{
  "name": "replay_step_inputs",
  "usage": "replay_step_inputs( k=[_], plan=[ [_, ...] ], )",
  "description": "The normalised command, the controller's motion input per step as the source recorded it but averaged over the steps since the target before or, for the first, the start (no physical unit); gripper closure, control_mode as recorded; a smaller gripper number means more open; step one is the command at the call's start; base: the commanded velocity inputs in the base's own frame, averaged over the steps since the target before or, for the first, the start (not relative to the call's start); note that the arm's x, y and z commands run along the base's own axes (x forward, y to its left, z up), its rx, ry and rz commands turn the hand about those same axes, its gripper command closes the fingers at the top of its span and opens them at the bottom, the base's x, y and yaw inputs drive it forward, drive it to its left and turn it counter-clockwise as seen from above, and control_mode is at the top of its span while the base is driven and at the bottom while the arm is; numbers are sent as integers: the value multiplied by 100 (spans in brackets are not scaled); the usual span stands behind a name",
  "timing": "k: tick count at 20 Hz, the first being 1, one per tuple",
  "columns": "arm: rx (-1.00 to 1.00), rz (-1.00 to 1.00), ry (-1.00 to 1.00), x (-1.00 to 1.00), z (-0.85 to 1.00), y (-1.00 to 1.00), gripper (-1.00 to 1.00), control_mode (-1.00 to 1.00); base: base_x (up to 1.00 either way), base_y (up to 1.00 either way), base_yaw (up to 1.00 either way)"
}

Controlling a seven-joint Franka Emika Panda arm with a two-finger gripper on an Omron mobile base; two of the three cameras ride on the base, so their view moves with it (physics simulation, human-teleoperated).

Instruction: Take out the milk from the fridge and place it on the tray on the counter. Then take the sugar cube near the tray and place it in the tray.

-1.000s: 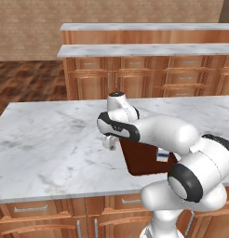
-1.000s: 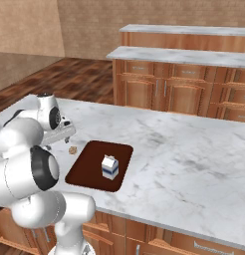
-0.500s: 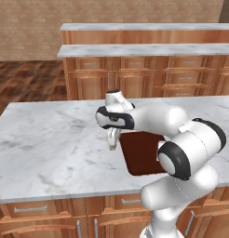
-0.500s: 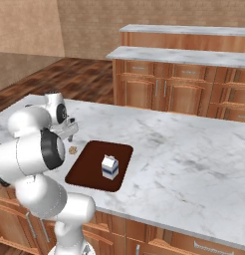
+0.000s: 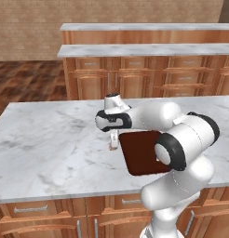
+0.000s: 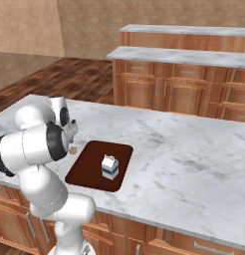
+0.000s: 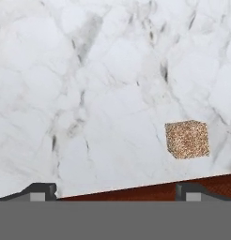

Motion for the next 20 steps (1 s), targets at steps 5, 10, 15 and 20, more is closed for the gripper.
replay_step_inputs(
  k=[5, 10, 15, 20],
  plan=[
    [0, 10, 0, 30, -25, 0, -100, -100, 0, 0, 0],
    [0, 6, 0, 29, -15, 0, -100, -100, 0, 0, 0],
    [0, 0, 0, 25, -7, 0, -100, -100, 0, 0, 0],
    [0, 0, 0, 16, -15, 2, -100, -100, 0, 0, 0]
  ],
)
